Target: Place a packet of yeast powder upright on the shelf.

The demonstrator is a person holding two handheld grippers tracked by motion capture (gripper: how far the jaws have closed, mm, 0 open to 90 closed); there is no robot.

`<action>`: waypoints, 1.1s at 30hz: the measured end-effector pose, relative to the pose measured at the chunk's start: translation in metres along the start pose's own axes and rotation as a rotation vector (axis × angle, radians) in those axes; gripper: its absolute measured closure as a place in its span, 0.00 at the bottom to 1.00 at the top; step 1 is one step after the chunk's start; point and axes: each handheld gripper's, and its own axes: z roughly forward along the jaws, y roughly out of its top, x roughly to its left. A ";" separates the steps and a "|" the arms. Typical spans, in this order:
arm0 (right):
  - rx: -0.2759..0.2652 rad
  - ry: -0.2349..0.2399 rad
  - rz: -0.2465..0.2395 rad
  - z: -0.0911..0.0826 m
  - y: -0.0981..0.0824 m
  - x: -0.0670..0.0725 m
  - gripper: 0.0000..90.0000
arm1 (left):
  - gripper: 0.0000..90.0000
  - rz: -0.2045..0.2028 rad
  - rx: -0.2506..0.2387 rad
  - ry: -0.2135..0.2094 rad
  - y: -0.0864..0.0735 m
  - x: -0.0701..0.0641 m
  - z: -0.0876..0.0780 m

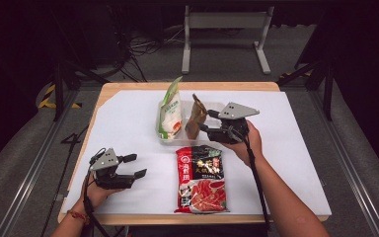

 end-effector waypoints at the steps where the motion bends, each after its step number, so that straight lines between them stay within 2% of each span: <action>1: 0.001 0.000 0.000 -0.001 0.000 0.000 0.48 | 0.34 -0.002 -0.001 0.000 0.000 0.000 0.000; 5: -0.007 -0.027 -0.003 -0.008 0.000 -0.001 0.43 | 0.34 0.001 0.001 0.000 0.000 0.000 0.000; 10: 0.005 -0.026 0.000 -0.015 -0.001 -0.003 0.38 | 0.34 0.002 0.002 0.000 0.000 0.000 0.000; 13: 0.032 -0.035 0.001 -0.018 -0.003 -0.003 0.27 | 0.34 0.008 0.003 0.000 0.000 0.000 0.000; 17: 0.053 -0.027 0.001 -0.023 -0.006 -0.003 0.23 | 0.34 0.008 0.006 0.001 0.000 -0.001 0.001; 21: 0.048 -0.024 0.014 -0.030 -0.009 -0.006 0.22 | 0.34 0.012 0.006 0.004 0.000 -0.001 0.000; 22: 0.049 -0.011 0.025 -0.032 -0.010 -0.008 0.23 | 0.34 0.009 0.006 0.002 0.000 -0.001 0.001; 23: 0.058 0.019 0.034 -0.033 -0.012 -0.009 0.30 | 0.34 0.008 0.007 -0.001 0.000 -0.001 0.000; 24: 0.067 0.044 0.027 -0.034 -0.013 -0.010 0.38 | 0.35 0.008 0.008 -0.004 0.000 -0.001 0.000; 25: 0.083 0.053 0.007 -0.036 -0.016 -0.010 0.39 | 0.36 0.012 0.010 -0.004 0.000 -0.001 0.000; 26: 0.091 0.050 -0.001 -0.036 -0.017 -0.010 0.43 | 0.36 0.013 0.010 -0.003 0.000 -0.001 0.000; 28: 0.108 0.064 -0.008 -0.039 -0.023 -0.009 0.44 | 0.37 0.014 0.006 -0.004 0.000 -0.001 0.000; 29: 0.116 0.046 -0.019 -0.040 -0.026 -0.009 0.44 | 0.37 0.013 0.005 -0.002 0.000 -0.001 -0.001; 31: 0.134 0.063 0.007 -0.040 -0.034 -0.013 0.45 | 0.37 0.013 0.005 -0.003 0.000 -0.001 -0.001; 32: 0.137 0.050 0.015 -0.041 -0.038 -0.015 0.46 | 0.37 0.011 0.005 -0.003 0.000 -0.001 -0.001; 33: 0.147 0.055 0.018 -0.041 -0.043 -0.018 0.50 | 0.37 0.009 0.005 -0.005 0.000 -0.001 -0.001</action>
